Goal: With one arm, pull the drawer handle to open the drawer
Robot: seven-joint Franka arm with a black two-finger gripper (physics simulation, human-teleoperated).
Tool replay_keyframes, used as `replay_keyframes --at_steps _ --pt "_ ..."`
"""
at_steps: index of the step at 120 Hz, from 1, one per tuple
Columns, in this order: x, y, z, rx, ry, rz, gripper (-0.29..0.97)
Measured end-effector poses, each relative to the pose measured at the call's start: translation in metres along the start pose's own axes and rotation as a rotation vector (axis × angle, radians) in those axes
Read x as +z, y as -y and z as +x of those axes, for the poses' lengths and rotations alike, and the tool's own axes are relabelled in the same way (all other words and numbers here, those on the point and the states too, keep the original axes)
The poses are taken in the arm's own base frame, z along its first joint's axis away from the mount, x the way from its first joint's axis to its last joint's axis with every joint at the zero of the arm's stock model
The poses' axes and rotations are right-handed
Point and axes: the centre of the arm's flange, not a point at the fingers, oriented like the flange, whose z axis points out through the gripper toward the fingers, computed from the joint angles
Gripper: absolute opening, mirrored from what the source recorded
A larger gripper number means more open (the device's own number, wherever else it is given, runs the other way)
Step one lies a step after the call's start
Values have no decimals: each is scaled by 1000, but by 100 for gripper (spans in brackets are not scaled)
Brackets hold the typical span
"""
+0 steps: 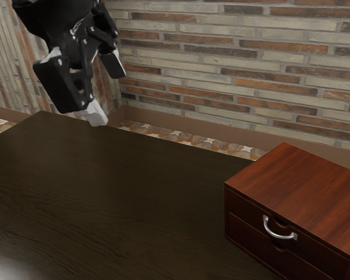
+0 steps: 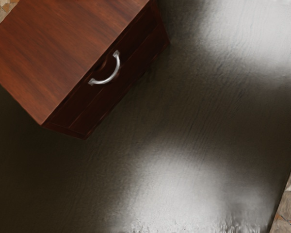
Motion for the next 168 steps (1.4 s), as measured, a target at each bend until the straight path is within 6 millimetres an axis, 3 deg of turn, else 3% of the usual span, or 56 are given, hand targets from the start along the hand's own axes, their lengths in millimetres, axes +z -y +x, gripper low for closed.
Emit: replay_keyframes --at_steps 6,16,27,34,43,52,58,71,85,102,119,151,168 --pt "7 -51 9 231 -19 -64 68" --pt "43 -83 10 491 -10 -173 68" --pt "61 -138 28 725 -34 -134 68" --pt "76 -156 42 825 -38 -123 68" --pt "122 -168 47 903 -18 -122 68" --pt "170 -162 38 922 -18 -118 67" --pt "191 -159 37 942 -36 -108 67" --pt "258 -147 65 991 -63 -154 66" --pt "307 -132 93 1020 -106 -166 66" --pt "329 -84 101 914 -133 -106 67" --pt "338 -62 102 839 -119 -50 67" --pt "377 -59 108 756 -93 -66 60" --pt "384 -63 117 708 -103 -71 59"
